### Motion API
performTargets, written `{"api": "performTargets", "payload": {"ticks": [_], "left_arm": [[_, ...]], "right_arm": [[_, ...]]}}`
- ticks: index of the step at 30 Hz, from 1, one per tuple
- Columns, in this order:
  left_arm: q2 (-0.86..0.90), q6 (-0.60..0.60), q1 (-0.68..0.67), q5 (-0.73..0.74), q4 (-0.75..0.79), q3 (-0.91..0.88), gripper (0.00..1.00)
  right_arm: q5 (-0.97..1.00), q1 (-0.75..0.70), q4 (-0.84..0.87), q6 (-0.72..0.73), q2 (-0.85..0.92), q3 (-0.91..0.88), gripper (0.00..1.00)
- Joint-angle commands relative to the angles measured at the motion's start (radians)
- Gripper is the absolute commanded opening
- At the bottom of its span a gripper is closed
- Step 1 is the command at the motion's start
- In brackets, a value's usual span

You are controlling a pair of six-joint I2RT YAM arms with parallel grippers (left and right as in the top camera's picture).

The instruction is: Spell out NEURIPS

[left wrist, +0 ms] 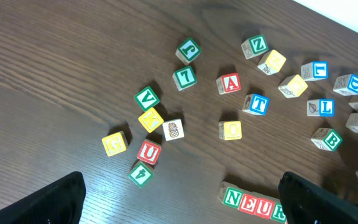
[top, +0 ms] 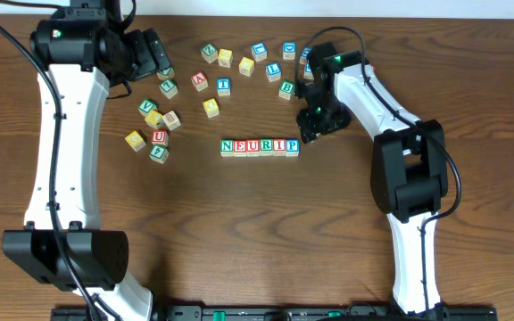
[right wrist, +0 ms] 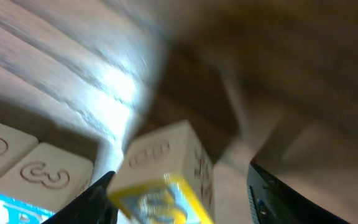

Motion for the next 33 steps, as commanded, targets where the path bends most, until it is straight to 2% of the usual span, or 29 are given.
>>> {"api": "performTargets", "payload": {"ticks": [1, 5, 11, 15, 17, 19, 26, 33], "left_arm": [[0.008, 0.010, 0.004, -0.013, -0.003, -0.006, 0.98], [0.008, 0.010, 0.004, -0.013, -0.003, -0.006, 0.98], [0.008, 0.010, 0.004, -0.013, -0.003, -0.006, 0.98], [0.008, 0.010, 0.004, -0.013, -0.003, -0.006, 0.98], [0.008, 0.010, 0.004, -0.013, -0.003, -0.006, 0.98], [0.008, 0.010, 0.004, -0.013, -0.003, -0.006, 0.98], [0.008, 0.010, 0.004, -0.013, -0.003, -0.006, 0.98], [0.008, 0.010, 0.004, -0.013, -0.003, -0.006, 0.98]], "right_arm": [[-0.010, 0.005, -0.024, 0.171, 0.001, -0.009, 0.56], [-0.006, 0.004, 0.003, 0.165, 0.001, -0.009, 0.53], [0.100, 0.004, 0.098, 0.002, 0.001, -0.009, 0.50], [0.097, 0.007, 0.089, -0.016, 0.001, -0.009, 0.42], [0.095, 0.009, 0.074, 0.010, 0.001, -0.009, 0.41], [0.095, 0.013, 0.053, 0.088, 0.001, -0.009, 0.36], [0.095, 0.022, -0.011, 0.259, 0.001, -0.009, 0.37], [0.089, 0.034, -0.033, 0.282, 0.001, -0.009, 0.36]]}}
